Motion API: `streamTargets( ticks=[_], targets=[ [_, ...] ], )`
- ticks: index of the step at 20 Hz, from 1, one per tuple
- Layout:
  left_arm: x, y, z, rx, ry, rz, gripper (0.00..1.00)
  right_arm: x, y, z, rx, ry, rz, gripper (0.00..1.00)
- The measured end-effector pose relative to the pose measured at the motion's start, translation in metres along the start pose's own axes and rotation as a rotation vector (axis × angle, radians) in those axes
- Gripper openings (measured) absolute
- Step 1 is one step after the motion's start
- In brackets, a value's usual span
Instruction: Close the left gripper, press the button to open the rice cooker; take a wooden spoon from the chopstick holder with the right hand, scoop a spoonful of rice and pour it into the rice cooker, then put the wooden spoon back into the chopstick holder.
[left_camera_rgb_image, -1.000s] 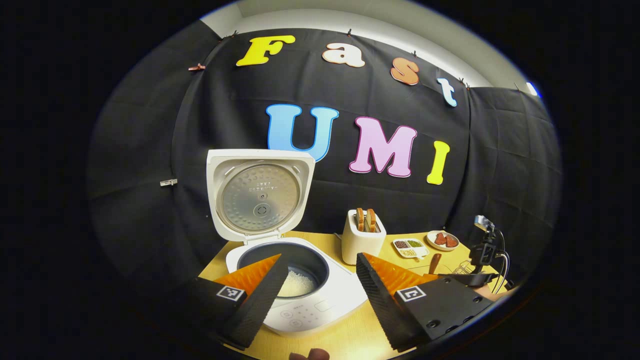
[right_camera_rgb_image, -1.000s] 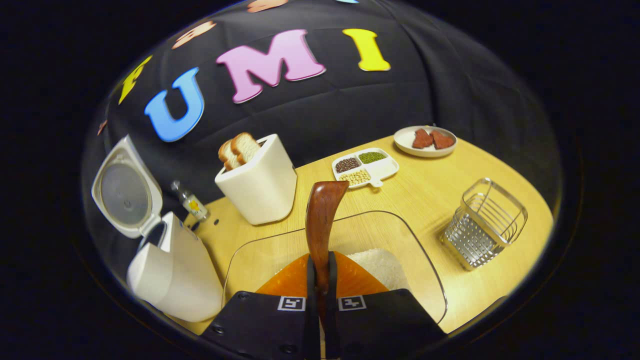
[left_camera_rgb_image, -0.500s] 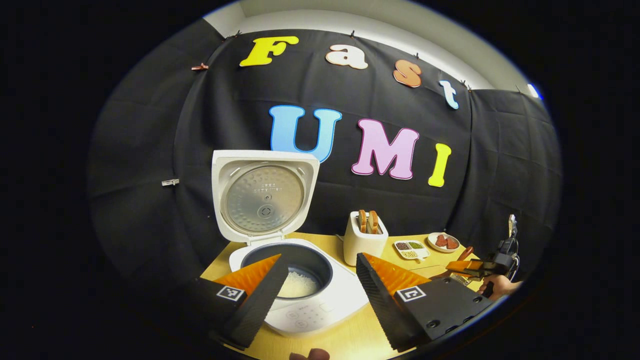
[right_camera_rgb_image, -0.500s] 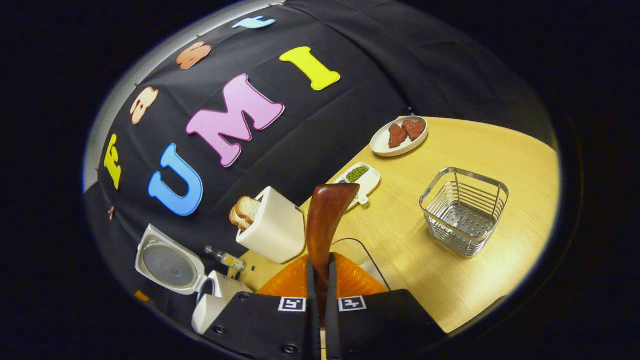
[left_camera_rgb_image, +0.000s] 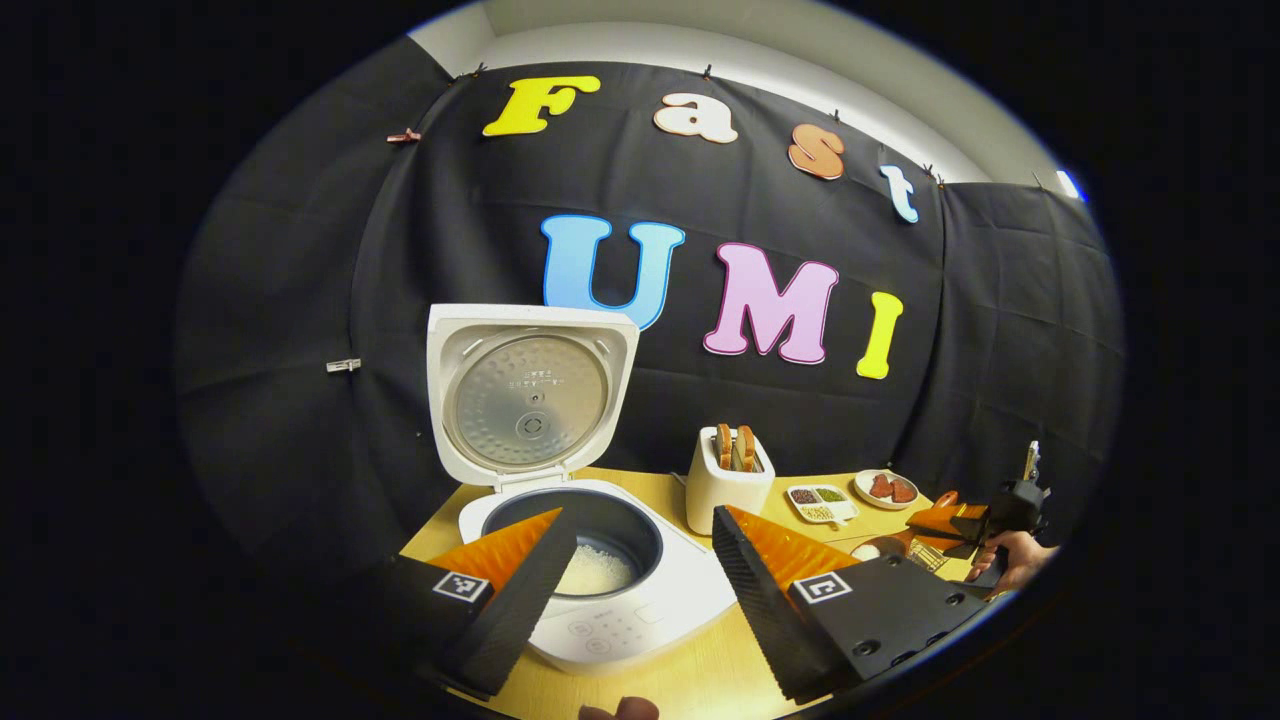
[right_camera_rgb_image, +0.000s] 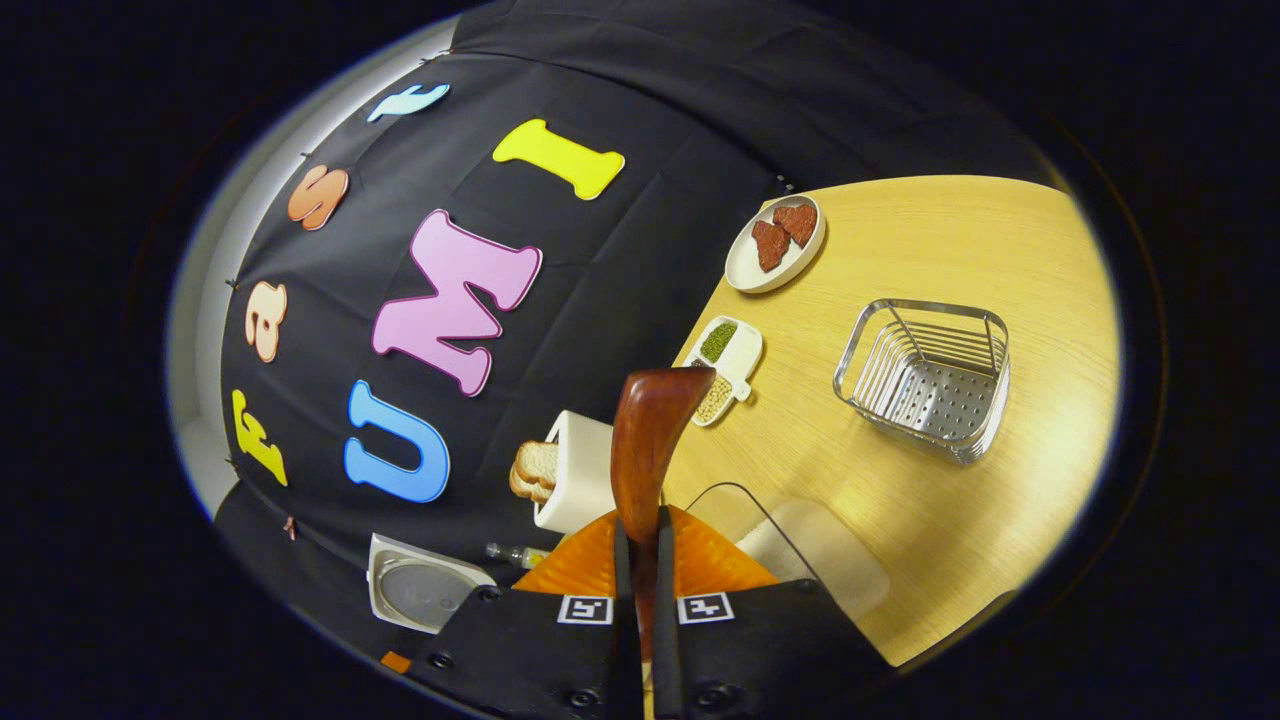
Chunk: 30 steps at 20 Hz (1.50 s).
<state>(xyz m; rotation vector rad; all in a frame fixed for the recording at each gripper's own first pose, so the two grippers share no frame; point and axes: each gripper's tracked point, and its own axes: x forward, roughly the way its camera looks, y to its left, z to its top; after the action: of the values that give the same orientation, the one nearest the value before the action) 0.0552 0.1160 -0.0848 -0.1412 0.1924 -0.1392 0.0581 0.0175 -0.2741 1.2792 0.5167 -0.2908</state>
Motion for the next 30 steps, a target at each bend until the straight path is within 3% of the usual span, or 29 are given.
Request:
streamTargets(
  ticks=[8, 18, 22, 30],
  targets=[
    [-0.012, 0.02, -0.003, -0.019, -0.014, 0.021, 0.95, -0.012, 0.107, -0.027, 0.072, 0.071, 0.143, 0.08],
    [-0.042, 0.058, -0.014, -0.037, -0.02, 0.098, 0.95, 0.019, 0.258, -0.148, -0.018, 0.212, 0.293, 0.08],
    [-0.051, 0.07, -0.013, -0.026, -0.03, 0.12, 0.95, 0.046, 0.285, -0.205, -0.146, 0.232, 0.3, 0.08],
    [-0.061, 0.086, -0.017, -0.056, -0.023, 0.133, 0.95, 0.085, 0.272, -0.276, -0.538, 0.219, 0.253, 0.08]
  ],
)
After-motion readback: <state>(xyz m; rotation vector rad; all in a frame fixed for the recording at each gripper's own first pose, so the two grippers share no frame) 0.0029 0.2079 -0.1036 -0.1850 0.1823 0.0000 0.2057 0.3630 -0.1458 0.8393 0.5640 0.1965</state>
